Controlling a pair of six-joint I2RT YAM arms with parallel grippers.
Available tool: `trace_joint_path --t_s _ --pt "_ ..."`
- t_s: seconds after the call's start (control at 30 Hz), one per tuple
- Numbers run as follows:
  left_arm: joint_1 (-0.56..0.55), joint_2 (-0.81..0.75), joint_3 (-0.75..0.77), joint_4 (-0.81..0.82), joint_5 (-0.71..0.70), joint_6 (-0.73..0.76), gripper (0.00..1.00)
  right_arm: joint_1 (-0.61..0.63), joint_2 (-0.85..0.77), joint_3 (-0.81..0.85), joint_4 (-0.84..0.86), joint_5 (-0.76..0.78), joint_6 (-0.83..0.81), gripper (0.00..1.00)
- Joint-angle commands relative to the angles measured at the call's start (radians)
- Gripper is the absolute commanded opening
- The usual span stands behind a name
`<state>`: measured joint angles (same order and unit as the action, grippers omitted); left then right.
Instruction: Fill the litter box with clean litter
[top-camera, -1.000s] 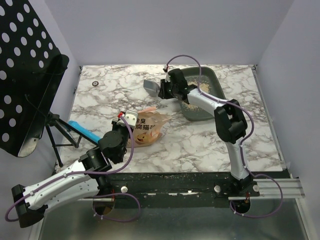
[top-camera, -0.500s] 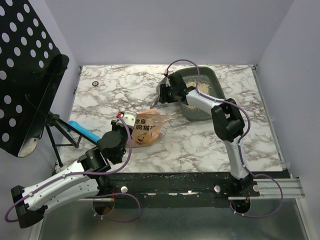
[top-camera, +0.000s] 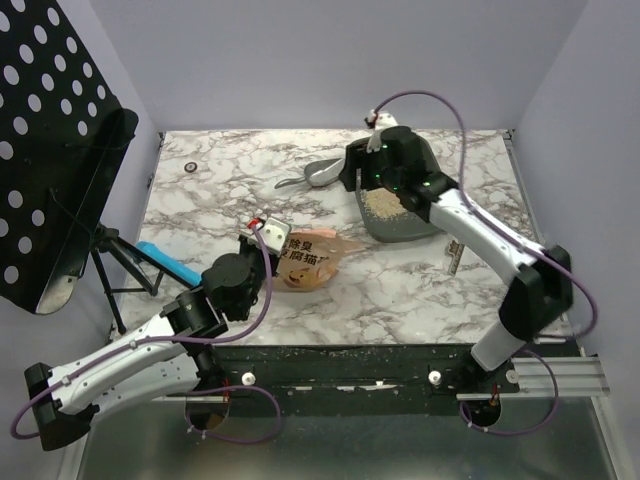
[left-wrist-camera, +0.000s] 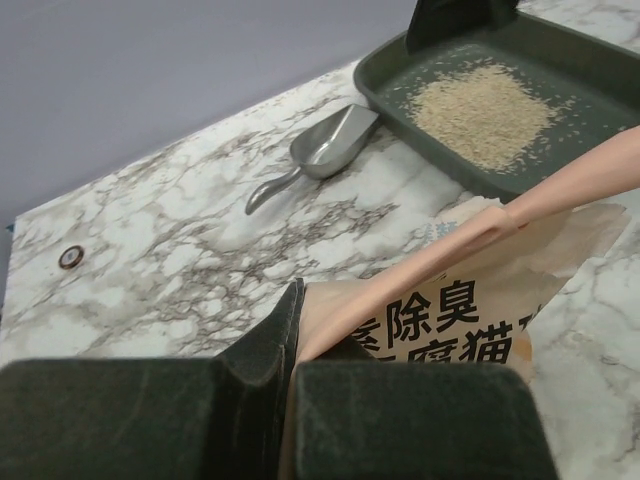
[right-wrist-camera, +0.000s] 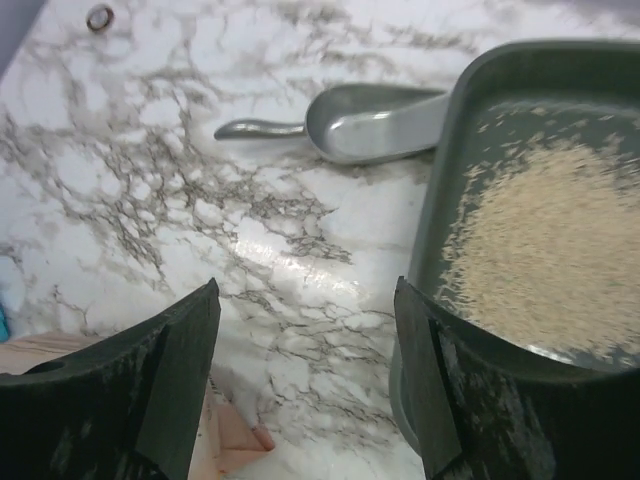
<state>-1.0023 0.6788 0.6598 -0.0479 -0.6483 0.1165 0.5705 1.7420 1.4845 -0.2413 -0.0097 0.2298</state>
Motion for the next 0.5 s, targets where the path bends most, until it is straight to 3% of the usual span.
trace_joint_path --t_s 0.0,0.2,0.47 --pt "-0.004 0.011 0.145 0.307 0.170 -0.067 0.00 -0.006 -0.249 -0.149 -0.091 0.229 -0.087 0.80" --pt "-0.004 0.088 0.207 0.341 0.222 -0.112 0.00 -0.024 -0.490 -0.370 -0.185 0.215 -0.095 0.89" --pt "-0.004 0.137 0.186 0.287 0.145 -0.133 0.00 -0.026 -0.885 -0.673 -0.101 -0.163 -0.130 0.92"
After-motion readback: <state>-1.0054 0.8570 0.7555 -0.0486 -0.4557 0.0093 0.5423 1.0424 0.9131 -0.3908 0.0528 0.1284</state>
